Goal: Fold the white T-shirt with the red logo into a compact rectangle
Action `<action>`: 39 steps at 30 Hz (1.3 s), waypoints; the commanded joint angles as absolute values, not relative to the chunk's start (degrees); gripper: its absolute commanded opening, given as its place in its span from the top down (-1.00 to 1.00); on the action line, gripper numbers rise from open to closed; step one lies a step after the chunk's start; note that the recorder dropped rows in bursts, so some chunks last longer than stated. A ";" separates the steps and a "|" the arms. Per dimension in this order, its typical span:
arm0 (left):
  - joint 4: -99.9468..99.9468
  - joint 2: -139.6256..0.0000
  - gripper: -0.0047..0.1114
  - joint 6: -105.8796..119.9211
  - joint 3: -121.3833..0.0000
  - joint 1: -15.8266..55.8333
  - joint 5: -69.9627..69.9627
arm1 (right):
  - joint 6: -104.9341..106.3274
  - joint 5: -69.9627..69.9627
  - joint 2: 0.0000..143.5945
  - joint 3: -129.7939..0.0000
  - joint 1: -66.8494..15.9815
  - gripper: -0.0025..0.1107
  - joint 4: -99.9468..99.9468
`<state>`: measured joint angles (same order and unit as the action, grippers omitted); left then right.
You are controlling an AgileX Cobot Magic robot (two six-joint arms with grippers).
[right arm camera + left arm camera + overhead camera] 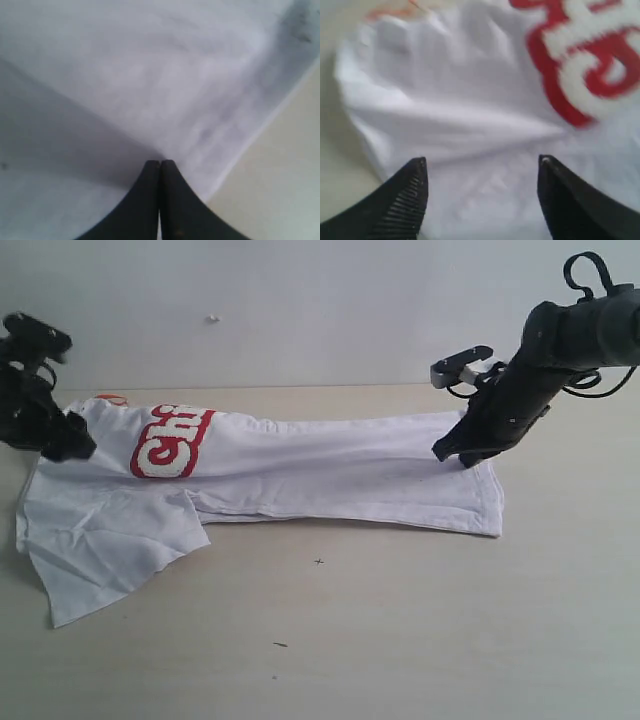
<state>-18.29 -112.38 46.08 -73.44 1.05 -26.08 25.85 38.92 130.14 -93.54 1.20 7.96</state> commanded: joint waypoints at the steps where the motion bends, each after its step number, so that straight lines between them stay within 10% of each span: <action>1: -19.39 -114.35 -0.14 48.52 -72.34 1.91 -45.36 | 17.19 38.57 130.11 -94.09 1.49 0.96 -0.40; 24: -6.14 -112.00 -0.14 40.04 -60.21 8.09 -59.90 | 19.42 39.04 129.85 -94.09 1.35 0.96 5.63; 39: -7.87 -106.21 0.10 23.60 -63.31 7.21 -21.46 | 34.80 35.70 128.07 -94.21 -3.89 0.96 24.74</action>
